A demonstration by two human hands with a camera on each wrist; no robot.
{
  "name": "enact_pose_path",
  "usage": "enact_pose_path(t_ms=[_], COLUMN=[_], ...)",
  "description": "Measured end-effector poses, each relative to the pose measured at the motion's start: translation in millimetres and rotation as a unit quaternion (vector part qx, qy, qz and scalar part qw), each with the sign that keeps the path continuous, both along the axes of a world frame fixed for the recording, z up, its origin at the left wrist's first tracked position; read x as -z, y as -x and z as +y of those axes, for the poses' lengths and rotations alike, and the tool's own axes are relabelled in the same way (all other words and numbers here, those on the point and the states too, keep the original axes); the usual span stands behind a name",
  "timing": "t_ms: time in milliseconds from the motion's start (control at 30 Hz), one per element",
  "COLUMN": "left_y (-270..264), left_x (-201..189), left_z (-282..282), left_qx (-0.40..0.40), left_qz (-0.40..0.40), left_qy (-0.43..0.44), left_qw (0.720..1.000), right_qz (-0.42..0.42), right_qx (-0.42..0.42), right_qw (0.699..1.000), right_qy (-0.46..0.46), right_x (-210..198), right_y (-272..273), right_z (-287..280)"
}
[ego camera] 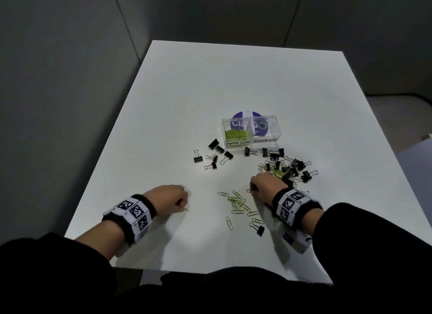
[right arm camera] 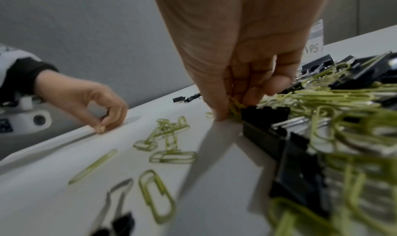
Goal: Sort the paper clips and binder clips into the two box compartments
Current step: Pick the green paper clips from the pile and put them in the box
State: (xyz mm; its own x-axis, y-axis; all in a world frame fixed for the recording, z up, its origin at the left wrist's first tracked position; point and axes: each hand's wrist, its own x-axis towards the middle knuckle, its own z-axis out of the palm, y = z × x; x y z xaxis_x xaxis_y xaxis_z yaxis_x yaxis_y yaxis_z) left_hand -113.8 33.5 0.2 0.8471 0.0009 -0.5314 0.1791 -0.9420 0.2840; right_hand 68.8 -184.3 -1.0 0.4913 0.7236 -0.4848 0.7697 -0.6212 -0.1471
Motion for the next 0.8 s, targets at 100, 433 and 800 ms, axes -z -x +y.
enact_pose_path(t_ms=[100,433,800], left_y=[-14.3,-76.7,-86.7], left_x=[-2.7,1.9,13.1], left_z=[-14.2,-72.6,-81.3], left_qx=[-0.009,0.054,0.110], left_qz=[-0.044,-0.122,-0.086], left_qy=[0.005,0.005,0.029], left_qw=[0.999,0.991,0.990], right_qz=[0.003,0.002,0.070], right_qx=[-0.003,0.031,0.183], right_qw=[1.000,0.997,0.968], right_qy=[-0.027,-0.077,-0.156], right_x=[3.4,-2.1,-12.5], right_y=[4.6,-4.4,-12.6], right_z=[-2.6,-10.4,-27.0])
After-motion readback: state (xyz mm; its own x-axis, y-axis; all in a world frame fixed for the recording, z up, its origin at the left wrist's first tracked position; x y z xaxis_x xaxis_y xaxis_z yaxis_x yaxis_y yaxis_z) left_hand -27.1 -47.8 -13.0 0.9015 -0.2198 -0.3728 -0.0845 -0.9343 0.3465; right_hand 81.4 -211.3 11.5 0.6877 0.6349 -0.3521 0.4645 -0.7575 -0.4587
